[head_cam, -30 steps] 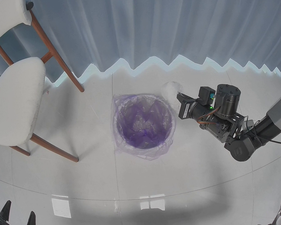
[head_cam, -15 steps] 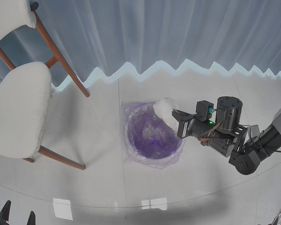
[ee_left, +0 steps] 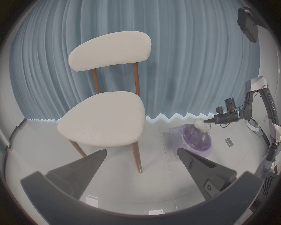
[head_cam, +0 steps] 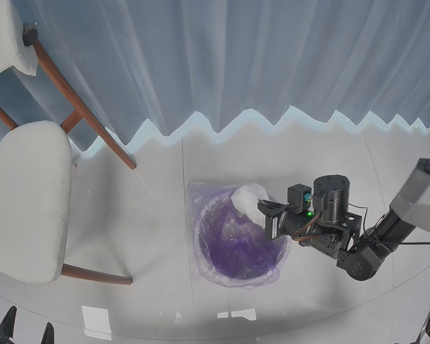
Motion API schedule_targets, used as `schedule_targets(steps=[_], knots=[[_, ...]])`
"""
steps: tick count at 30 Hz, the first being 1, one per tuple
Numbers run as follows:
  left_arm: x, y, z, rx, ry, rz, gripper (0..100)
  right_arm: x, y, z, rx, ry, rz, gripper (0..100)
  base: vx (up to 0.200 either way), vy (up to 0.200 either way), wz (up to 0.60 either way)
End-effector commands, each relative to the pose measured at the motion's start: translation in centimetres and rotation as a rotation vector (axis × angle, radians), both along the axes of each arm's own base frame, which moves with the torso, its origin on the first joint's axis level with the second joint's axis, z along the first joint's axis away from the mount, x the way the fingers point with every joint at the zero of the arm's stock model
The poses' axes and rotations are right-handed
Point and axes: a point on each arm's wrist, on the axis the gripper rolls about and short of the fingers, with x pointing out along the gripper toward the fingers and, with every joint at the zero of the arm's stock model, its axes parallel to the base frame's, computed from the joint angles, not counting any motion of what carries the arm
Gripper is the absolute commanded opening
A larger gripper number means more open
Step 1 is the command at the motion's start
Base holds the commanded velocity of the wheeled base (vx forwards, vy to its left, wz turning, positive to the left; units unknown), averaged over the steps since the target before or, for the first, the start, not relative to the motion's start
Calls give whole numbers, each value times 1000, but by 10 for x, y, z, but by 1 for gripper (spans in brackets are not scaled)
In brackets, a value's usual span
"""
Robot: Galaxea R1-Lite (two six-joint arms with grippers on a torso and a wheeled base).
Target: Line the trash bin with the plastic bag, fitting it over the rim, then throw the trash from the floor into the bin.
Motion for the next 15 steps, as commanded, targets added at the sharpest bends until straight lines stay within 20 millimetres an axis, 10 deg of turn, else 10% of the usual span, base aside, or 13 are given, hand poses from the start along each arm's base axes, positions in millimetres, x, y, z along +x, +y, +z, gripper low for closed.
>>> schedule_targets(steps=[1,15], knots=[[0,0,-5,0,2,-1,100,1,10,-32,-51,68,22,0,0,0,0],[0,0,-5,-4,2,1,100,5,22,-78,-110,148,39,0,0,0,0]])
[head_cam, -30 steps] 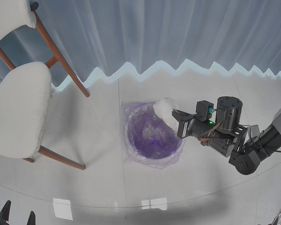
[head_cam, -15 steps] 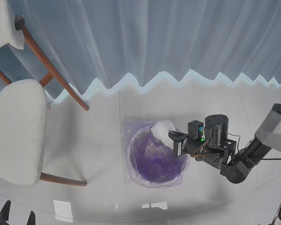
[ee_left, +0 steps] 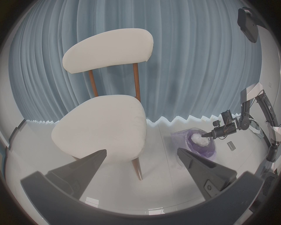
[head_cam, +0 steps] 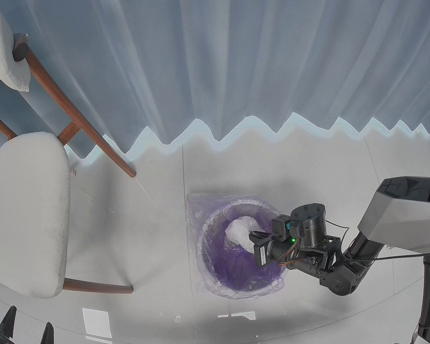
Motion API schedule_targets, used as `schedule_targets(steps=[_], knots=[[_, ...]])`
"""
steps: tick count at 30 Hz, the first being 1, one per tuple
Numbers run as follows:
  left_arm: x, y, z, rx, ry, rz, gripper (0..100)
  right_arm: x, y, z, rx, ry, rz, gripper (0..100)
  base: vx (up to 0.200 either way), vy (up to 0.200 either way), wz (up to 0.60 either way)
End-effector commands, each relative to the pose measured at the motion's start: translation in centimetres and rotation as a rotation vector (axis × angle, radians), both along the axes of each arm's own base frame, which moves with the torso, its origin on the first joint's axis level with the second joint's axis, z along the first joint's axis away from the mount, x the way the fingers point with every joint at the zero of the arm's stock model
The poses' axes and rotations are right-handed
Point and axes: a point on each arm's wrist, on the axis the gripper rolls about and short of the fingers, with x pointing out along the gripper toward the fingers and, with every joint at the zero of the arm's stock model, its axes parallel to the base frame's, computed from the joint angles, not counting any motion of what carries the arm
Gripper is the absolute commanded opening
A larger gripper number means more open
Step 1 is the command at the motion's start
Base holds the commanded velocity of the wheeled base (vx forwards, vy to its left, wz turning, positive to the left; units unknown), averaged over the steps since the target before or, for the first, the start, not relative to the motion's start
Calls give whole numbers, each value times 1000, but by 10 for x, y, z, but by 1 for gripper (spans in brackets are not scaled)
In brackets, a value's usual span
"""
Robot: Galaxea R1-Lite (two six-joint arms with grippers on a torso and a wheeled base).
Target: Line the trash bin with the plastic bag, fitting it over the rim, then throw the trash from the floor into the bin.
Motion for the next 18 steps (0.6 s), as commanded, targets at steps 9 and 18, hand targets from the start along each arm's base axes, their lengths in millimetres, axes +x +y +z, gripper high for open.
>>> schedule_targets(steps=[9,18], knots=[[0,0,-5,-2,4,1,100,6,9,-38,-44,56,6,0,0,0,0],[0,0,-5,3,4,-2,100,7,10,5,35,-37,-12,100,0,0,0]])
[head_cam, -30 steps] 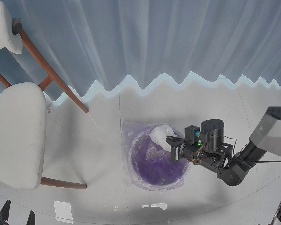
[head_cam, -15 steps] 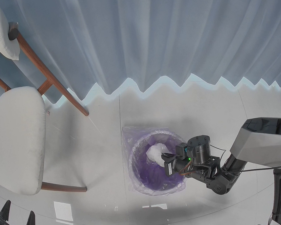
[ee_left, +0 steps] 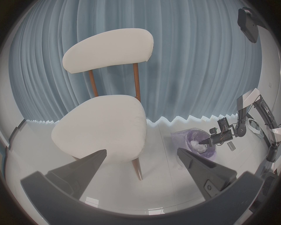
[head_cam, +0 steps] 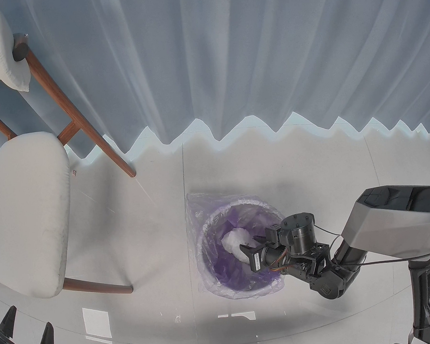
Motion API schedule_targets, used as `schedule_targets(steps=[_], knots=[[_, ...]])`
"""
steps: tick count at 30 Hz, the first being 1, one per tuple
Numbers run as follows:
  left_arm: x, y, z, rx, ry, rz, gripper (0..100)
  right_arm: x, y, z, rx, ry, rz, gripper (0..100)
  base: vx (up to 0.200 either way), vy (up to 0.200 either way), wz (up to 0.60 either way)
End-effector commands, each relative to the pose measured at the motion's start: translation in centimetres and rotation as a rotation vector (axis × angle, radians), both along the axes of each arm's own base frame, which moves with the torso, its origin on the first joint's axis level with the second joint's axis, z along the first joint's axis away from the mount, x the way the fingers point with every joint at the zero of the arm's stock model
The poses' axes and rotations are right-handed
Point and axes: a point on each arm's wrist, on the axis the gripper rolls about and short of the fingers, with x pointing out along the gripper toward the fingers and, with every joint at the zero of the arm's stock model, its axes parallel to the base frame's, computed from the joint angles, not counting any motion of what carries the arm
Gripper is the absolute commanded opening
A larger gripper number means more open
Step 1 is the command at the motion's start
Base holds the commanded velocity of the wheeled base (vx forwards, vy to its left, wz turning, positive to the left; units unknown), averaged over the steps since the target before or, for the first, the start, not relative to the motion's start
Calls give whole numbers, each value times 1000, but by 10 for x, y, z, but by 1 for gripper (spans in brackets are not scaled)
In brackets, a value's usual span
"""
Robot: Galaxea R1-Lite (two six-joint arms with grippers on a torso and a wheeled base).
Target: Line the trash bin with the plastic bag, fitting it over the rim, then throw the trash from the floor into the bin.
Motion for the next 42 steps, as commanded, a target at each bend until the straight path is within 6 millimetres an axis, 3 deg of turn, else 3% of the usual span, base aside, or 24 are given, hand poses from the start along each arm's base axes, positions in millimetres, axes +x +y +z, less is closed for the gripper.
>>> schedule_targets(steps=[1,3,6,7,8,11,12,13,14,15,16,17,18,19,21,22,23,24,25,26,31,35,42], knots=[[0,0,-5,6,4,-3,100,-5,-2,50,81,-99,-8,100,0,0,0],[0,0,-5,8,3,-6,100,-18,-17,90,135,-166,-59,100,0,0,0],[0,0,-5,6,4,-5,100,-48,-79,156,221,-267,-203,100,0,0,0],[0,0,-5,6,4,-5,100,-50,-83,159,223,-273,-212,100,0,0,0],[0,0,-5,1,4,-3,100,-80,-147,194,244,-368,-369,100,0,0,0],[0,0,-5,0,3,0,100,-126,-211,211,238,-456,-588,100,0,0,0],[0,0,-5,0,3,0,100,-126,-211,211,238,-456,-588,100,0,0,0],[0,0,-5,0,3,0,100,-161,-230,212,236,-511,-661,100,0,0,0],[0,0,-5,0,3,0,100,-161,-230,212,236,-511,-661,100,0,0,0],[0,0,-5,0,3,0,100,-198,-233,204,237,-558,-666,100,0,0,0],[0,0,-5,0,3,0,100,-198,-233,204,237,-558,-666,100,0,0,0],[0,0,-5,1,3,0,100,-234,-233,177,192,-564,-660,100,0,0,0],[0,0,-5,1,1,-1,100,-241,-233,169,177,-557,-659,100,0,0,0],[0,0,-5,1,1,-1,100,-261,-233,145,127,-540,-649,100,0,0,0],[0,0,-5,3,3,-1,100,-280,-233,136,130,-531,-635,100,0,0,0],[0,0,-5,3,1,-1,100,-303,-232,115,120,-473,-580,100,0,0,0],[0,0,-5,3,1,-1,100,-303,-232,115,120,-473,-580,100,0,0,0],[0,0,-5,3,1,-1,100,-335,-230,77,71,-465,-437,100,0,0,0],[0,0,-5,1,1,0,100,-344,-228,76,48,-365,-375,100,0,0,0],[0,0,-5,1,1,-1,100,-347,-228,84,66,-376,-385,100,0,0,0],[0,0,-5,1,1,0,100,-339,-233,79,65,-383,-679,100,0,0,0],[0,0,-5,0,1,0,100,-338,-234,77,61,-478,-663,100,0,0,0],[0,0,-5,1,1,-1,100,-337,-231,72,40,-449,-516,100,0,0,0]])
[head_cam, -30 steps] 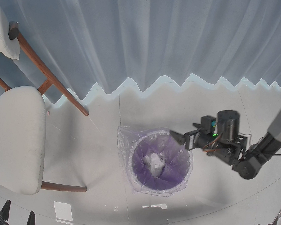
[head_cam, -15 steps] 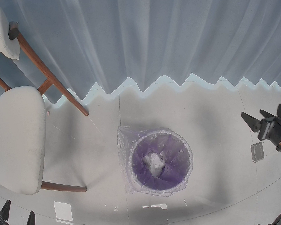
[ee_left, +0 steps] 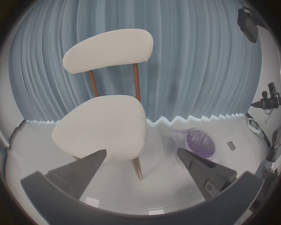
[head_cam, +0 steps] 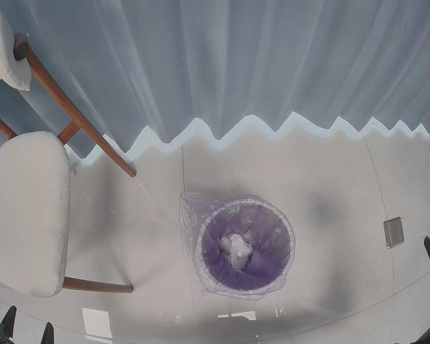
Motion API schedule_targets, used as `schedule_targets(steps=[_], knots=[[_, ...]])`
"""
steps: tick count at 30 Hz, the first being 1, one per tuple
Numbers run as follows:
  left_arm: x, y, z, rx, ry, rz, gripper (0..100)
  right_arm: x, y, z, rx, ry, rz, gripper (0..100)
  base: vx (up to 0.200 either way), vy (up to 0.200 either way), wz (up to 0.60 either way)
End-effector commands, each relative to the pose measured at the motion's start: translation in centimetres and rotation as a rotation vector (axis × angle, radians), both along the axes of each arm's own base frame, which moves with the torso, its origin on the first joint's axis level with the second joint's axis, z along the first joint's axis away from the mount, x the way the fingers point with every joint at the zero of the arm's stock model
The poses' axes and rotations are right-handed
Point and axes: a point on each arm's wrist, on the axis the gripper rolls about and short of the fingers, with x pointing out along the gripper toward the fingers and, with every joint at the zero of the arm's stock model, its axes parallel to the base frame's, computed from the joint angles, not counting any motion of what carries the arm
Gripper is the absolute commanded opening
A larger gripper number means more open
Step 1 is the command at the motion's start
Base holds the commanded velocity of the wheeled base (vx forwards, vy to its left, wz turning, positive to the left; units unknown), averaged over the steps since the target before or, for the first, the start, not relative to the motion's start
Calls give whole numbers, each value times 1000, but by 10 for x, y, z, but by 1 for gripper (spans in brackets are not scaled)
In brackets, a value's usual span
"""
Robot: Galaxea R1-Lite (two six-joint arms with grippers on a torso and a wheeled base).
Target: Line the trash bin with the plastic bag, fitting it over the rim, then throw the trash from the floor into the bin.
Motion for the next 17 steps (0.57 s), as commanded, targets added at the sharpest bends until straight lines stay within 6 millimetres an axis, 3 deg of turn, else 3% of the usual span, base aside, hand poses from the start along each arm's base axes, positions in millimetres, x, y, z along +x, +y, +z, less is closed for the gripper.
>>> schedule_targets(steps=[1,17], knots=[[0,0,-5,0,4,-1,100,-52,-1,-76,-69,-76,-18,100,0,0,0],[0,0,-5,3,5,-2,100,-52,-1,-76,-55,-75,-36,100,0,0,0]])
